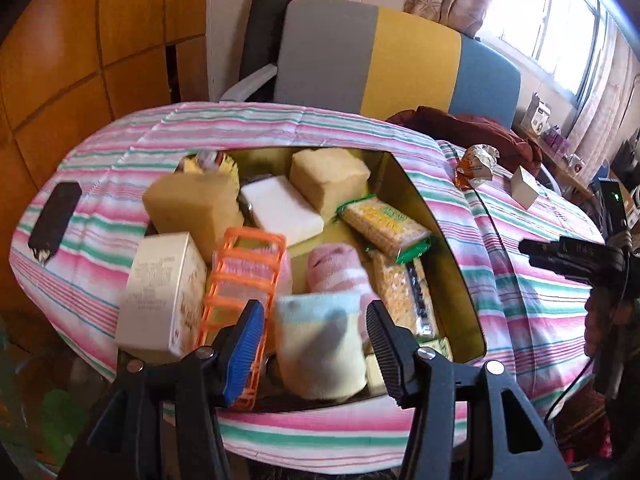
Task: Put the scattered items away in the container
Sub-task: 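Withdraw both tools from the tin toward the white box and snack bag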
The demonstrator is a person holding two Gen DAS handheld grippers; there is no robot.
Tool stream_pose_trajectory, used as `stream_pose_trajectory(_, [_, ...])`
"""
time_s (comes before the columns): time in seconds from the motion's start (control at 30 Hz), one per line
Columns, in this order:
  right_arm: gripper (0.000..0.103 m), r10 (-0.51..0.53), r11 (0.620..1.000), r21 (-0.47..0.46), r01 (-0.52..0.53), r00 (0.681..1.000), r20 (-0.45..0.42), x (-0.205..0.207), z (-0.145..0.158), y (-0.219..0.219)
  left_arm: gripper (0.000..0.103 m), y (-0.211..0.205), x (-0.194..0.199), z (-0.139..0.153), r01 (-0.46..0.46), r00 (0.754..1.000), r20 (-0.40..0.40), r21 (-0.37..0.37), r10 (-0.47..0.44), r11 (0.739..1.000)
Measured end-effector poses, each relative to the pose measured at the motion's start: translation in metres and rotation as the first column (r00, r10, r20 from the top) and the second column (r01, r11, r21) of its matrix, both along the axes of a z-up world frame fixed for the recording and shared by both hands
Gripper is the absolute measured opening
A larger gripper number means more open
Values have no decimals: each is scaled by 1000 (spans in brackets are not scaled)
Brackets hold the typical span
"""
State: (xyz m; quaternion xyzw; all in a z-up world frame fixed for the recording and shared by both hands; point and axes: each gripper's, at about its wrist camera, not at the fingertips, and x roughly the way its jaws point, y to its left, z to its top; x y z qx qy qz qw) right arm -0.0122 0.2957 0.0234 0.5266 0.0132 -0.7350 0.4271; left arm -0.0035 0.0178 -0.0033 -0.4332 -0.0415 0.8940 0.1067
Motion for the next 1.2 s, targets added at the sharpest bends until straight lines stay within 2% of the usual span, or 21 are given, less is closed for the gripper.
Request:
stream_pose_trajectory(0.13, [62,-24,1000,-8,24,1000,7,-9,-3,15,54,18,-5,14,10,999,-32,-48,-12,999])
stream_pose_trajectory(0.53, [62,-40,999,-22,40,999,-5,-20,0,25,54,54,-13,43,75,992,-99,-97,-84,992])
stream_pose_trajectory(0.9, [64,-70,998,-8,70,997,-36,-46,6,37,54,90,-22,52,155,978,-119,-121,-170,980])
stream_pose_trajectory(1.2, [67,-102,995,17,103,992,-80,-76,20,45,54,120,-35,51,195,972,-100,-150,-211,969])
